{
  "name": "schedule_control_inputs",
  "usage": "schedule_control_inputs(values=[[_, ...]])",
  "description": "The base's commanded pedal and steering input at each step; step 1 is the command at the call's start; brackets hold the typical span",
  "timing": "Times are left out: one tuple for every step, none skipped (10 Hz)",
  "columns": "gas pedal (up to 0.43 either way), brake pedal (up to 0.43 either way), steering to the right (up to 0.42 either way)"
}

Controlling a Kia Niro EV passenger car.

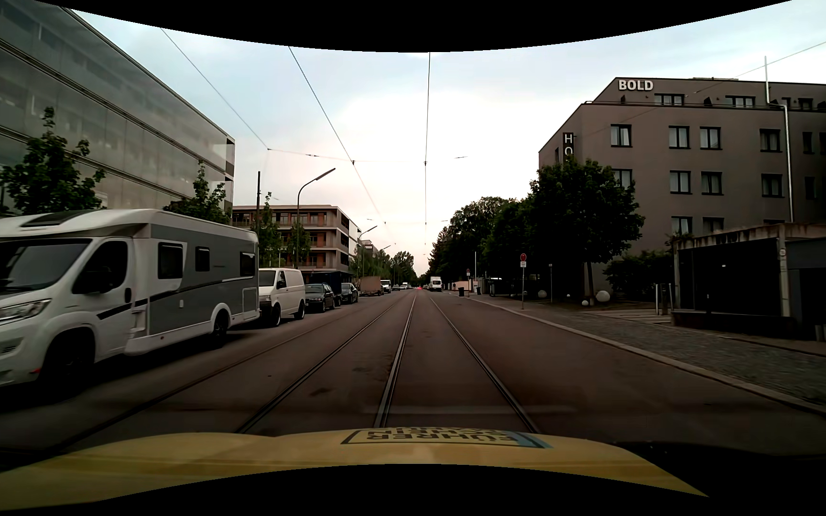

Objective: Follow the waypoints while adhering to traffic rules and regulations

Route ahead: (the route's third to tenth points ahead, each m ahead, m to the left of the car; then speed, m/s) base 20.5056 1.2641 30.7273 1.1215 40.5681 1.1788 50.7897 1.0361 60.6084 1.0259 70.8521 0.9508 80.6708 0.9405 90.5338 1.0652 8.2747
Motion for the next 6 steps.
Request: schedule_control_inputs(values=[[0.087, 0.0, -0.002], [0.087, 0.0, -0.002], [0.087, 0.0, -0.002], [0.087, 0.0, -0.002], [0.087, 0.0, -0.002], [0.087, 0.0, -0.002]])
